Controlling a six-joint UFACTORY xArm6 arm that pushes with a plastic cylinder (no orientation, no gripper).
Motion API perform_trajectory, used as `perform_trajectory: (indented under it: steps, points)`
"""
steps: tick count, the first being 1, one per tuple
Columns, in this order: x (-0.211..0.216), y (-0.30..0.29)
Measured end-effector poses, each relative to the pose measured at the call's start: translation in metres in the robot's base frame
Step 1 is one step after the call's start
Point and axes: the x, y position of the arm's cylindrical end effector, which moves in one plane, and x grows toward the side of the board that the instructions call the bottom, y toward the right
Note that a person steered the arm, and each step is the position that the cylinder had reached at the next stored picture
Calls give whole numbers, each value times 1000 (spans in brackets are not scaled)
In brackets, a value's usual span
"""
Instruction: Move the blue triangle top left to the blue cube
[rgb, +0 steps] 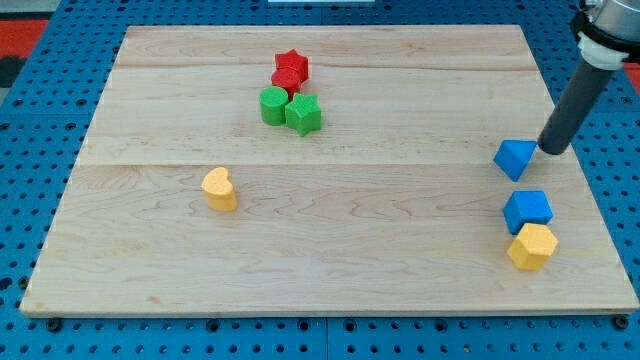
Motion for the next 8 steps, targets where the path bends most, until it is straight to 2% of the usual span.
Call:
perform_trajectory:
  steps: [3,4,5,8]
  points:
    - [14,-16]
    - [-29,-3]
    - [-43,-39]
    - [0,-21]
